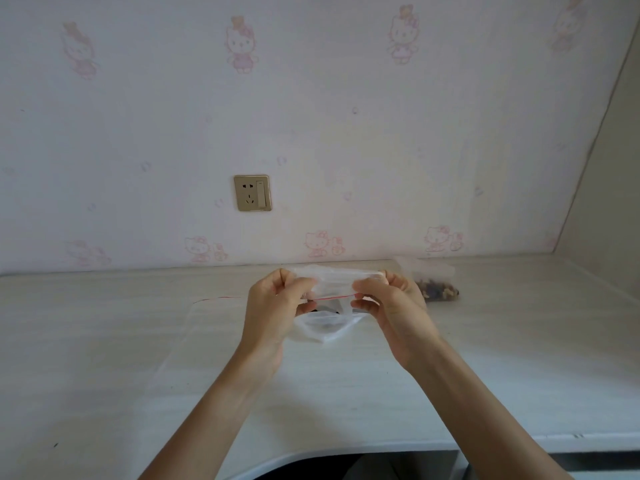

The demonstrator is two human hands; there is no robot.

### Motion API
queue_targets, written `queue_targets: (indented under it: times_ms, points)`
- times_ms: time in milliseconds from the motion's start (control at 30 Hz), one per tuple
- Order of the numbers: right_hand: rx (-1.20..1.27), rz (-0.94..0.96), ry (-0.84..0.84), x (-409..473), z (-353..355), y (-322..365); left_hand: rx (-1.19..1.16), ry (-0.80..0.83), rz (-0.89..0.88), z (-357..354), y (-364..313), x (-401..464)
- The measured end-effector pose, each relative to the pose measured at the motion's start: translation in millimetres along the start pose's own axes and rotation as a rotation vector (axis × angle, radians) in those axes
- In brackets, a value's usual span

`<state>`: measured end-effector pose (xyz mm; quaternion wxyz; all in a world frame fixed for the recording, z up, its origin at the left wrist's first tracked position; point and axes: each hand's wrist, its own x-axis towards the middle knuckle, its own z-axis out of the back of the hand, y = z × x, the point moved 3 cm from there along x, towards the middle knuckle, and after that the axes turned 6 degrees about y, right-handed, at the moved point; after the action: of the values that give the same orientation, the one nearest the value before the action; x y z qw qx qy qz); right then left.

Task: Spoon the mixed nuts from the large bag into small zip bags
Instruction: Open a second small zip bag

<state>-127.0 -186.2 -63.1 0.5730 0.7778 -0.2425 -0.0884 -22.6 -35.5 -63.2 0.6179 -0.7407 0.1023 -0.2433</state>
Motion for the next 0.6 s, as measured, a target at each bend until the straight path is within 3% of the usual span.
queue_targets:
  times_ms: [200,433,600]
  points:
    - [-0.027,-0.04,-0.212,4,2,-11,0.13,-0.127,-0.131,-1,3,-4]
    - [-0.271,0.033,-0.245,8,4,-5,0.088,-0.191,-0.053,4,15,0]
    - [-0.211,0.037,-0.28,5,16,-1,0.132,-0.18,-0.041,17,19,0]
